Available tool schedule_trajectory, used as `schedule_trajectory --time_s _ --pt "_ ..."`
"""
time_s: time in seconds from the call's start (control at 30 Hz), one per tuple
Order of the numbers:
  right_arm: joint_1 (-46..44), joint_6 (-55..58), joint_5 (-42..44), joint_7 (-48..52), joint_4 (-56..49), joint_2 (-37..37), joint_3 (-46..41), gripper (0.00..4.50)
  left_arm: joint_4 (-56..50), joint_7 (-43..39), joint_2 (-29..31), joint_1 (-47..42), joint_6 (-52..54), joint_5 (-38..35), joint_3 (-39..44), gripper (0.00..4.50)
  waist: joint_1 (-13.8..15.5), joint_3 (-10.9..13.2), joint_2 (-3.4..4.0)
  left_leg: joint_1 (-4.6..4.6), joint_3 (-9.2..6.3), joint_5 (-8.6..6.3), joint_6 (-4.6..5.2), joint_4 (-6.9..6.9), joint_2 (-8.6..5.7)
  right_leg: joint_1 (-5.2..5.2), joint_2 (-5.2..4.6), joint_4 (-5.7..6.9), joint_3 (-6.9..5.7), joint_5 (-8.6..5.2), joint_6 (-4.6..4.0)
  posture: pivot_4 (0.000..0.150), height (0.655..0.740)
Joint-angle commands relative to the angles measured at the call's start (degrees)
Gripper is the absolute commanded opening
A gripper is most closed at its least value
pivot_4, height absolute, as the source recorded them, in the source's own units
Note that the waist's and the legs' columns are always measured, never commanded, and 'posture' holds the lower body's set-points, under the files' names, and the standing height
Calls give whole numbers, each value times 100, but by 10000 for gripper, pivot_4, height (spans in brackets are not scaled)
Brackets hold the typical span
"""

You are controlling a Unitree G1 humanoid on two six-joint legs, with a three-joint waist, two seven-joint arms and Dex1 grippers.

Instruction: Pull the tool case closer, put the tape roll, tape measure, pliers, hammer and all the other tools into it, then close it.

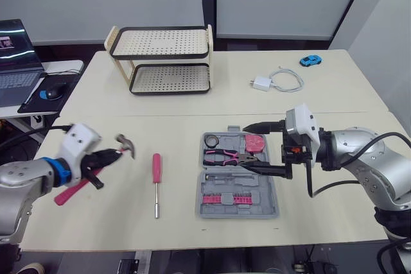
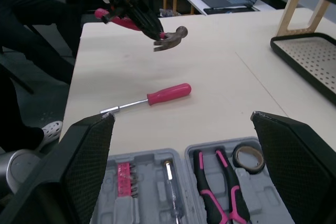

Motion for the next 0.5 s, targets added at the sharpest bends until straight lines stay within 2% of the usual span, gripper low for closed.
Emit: schedule_trajectory --time_s 0.03,0.13,0.23,0.37,0.43,0.5 --pt "140 -277 -178 136 -213 -230 -183 45000 -816 -434 473 -652 562 -301 -528 671 8 3 5 0 0 0 0 1 0 1 0 2 -1 0 0 1500 7400" --pt "301 -370 -295 159 -190 -402 -285 45000 -1263 -568 684 -1342 872 -78 -1466 671 -6 7 10 1 2 0 0 1 2 6 8 4 1 0 0 1500 7400" --pt "578 -350 -334 169 -239 -670 -521 45000 -1691 -590 455 -2246 1360 12 -2438 671 -5 9 10 -3 4 0 1 2 2 7 13 4 1 0 1 1500 7400" --pt "1030 -242 -305 195 -427 -975 -866 45000 -1874 -325 -303 -3221 1568 453 -3541 671 1 12 6 -13 5 1 1 9 0 8 17 4 0 -1 1 1500 7400" --pt "1166 -113 -240 113 -601 -1041 -947 45000 -1849 -191 -632 -3436 1709 507 -3777 671 -16 13 5 -25 1 1 0 19 1 7 21 5 -4 -1 1 1500 7400" --pt "1471 29 -183 105 -787 -1180 -1179 45000 -1777 43 -1209 -3670 1920 621 -4236 671 -19 13 5 -27 1 1 0 22 1 6 29 5 -3 -1 1 1500 7400"
